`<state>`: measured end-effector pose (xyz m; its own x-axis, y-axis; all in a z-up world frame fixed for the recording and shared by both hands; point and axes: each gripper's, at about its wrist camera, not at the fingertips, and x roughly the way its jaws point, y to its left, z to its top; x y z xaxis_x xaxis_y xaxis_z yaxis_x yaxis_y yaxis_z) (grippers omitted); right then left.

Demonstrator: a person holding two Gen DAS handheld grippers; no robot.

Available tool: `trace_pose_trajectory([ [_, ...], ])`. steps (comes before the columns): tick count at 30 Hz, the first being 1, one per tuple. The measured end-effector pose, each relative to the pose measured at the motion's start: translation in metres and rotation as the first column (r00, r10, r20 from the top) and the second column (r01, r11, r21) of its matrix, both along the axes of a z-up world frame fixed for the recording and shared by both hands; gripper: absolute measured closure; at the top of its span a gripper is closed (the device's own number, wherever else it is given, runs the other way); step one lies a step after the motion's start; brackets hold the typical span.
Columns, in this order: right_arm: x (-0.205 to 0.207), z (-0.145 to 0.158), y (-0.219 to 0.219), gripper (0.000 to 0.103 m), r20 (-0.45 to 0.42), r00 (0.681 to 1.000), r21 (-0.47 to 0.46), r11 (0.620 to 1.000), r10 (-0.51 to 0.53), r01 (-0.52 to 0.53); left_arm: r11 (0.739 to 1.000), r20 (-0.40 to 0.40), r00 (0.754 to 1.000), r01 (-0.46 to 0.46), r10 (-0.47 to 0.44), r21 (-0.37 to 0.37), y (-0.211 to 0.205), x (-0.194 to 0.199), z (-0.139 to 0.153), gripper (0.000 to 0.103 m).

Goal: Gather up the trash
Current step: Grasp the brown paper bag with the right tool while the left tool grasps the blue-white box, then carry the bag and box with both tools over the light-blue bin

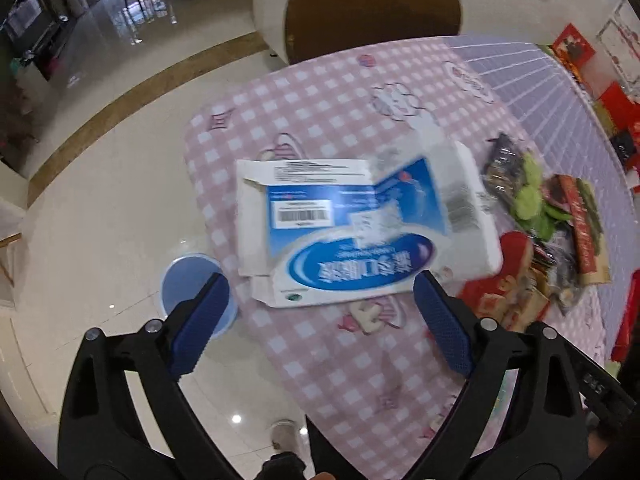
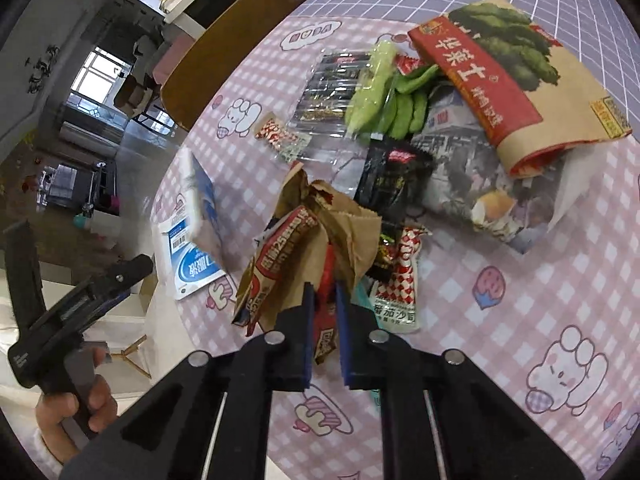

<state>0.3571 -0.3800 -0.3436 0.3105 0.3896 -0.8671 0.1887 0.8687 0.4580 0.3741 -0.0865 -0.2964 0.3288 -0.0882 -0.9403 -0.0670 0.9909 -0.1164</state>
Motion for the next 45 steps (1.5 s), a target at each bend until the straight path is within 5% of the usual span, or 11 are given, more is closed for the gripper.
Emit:
trace_pose_trajectory([
  [5,0.002,-0.012,0.000,0.068,-0.033,0.998,0.015,0.999,-0.048,0.049,0.999,-0.015,0.999,0.043,-0.043,-0.031,-0.016,-0.005,-0.002,0.012],
  [13,0.013,-0.028,-0.003,0.068,-0.052,0.997,0.088,0.994,-0.060,0.064,0.996,0.000,0.996,0.090,-0.090,-0.016,-0.025,-0.003,0.004,0.012],
  [17,0.018,-0.031,-0.004,0.088,-0.053,0.997,0.139,0.989,-0.048,0.055,0.993,0.002,0.993,0.117,-0.117,-0.030,-0.036,0.004,0.004,0.012],
  [23,0.017,-0.003,-0.006,0.092,0.040,0.999,0.035,0.999,-0.016,0.015,0.991,0.001,0.992,0.127,-0.127,-0.029,-0.054,0.018,0.006,0.012],
  [32,0.028,0.034,-0.008,0.092,0.153,0.988,-0.103,0.995,0.023,-0.007,0.973,-0.068,0.976,0.211,-0.205,0.098,-0.096,0.052,-0.011,0.014],
  [35,0.029,0.036,-0.012,0.092,0.154,0.988,-0.101,0.995,0.018,-0.002,0.971,-0.107,0.971,0.222,-0.213,0.092,-0.098,0.061,-0.019,0.033],
  [37,0.028,0.036,-0.014,0.092,0.153,0.988,-0.098,0.995,0.019,-0.003,0.973,-0.134,0.967,0.226,-0.218,0.051,-0.095,0.065,-0.023,0.062],
  [45,0.026,0.050,0.004,0.092,0.183,0.981,-0.093,0.995,0.059,-0.042,0.981,-0.025,0.981,0.190,-0.191,-0.029,-0.069,0.052,0.017,0.089],
])
